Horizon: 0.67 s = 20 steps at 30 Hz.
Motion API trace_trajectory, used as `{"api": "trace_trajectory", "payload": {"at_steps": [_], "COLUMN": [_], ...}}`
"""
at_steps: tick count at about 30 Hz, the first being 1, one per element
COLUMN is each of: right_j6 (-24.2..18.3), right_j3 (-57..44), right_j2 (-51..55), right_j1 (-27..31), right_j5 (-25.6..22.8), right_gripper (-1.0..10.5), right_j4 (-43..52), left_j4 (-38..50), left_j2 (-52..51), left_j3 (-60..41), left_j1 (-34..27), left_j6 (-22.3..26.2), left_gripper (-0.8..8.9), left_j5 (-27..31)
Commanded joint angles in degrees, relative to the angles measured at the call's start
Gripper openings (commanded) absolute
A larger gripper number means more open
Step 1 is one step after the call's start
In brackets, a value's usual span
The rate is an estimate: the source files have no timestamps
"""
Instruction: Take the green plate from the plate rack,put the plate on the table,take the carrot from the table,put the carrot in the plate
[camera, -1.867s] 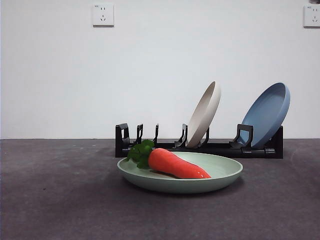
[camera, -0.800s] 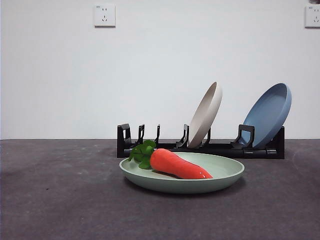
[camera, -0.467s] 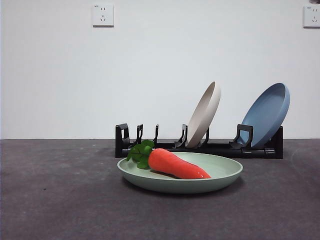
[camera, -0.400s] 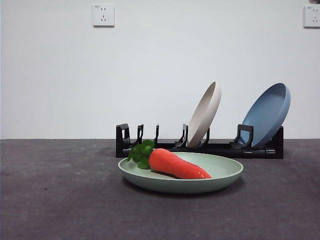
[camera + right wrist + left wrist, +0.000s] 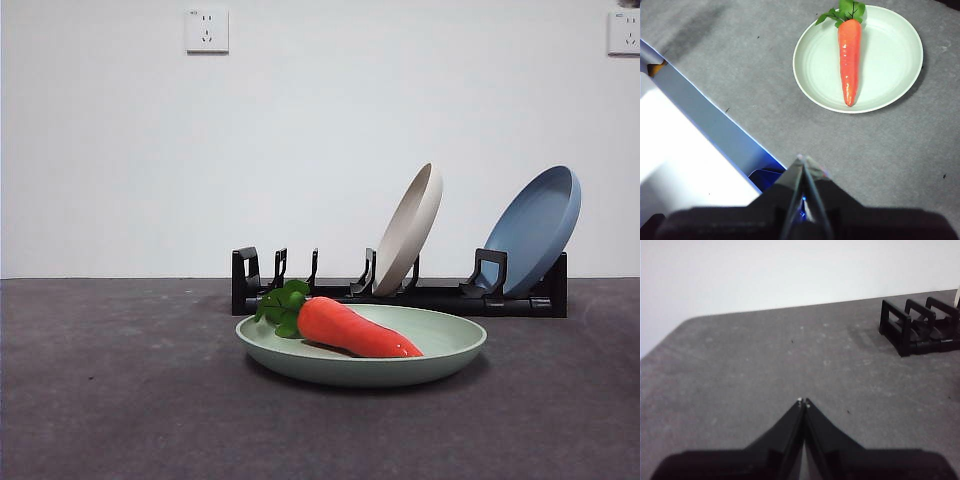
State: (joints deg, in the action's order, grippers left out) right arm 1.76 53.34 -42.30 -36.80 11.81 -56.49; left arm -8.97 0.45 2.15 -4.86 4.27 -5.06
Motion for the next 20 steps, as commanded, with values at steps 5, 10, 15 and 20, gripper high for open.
{"api": "trace_trajectory", "payload": {"at_steps": [5,10,15,20], "right_j6": [0.3,0.3,0.3,0.3], "right_j3": [-0.3,-0.3,-0.3,-0.3], "right_j2": [0.1,0.1,0.1,0.1], "right_j1": [-0.1,-0.1,-0.1,-0.1], "right_j5": [-0.1,-0.1,-0.1,-0.1], "right_gripper": [0.0,0.0,0.0,0.0], "right_j4": [0.5,0.5,0.5,0.5], "left_j4": [-3.4,-3.5,-3.5,-3.5], "left_j2": [-0.3,-0.3,-0.3,-0.3], "left_j3": [-1.1,-1.1,-1.1,-1.1], "left_j1": [-0.2,-0.2,-0.2,-0.2], "left_j6": [-4.3,-4.3,-4.3,-4.3], "left_gripper": [-0.03,-0.03,-0.03,-0.03], "left_j5": [0.2,0.3,0.3,0.3]}}
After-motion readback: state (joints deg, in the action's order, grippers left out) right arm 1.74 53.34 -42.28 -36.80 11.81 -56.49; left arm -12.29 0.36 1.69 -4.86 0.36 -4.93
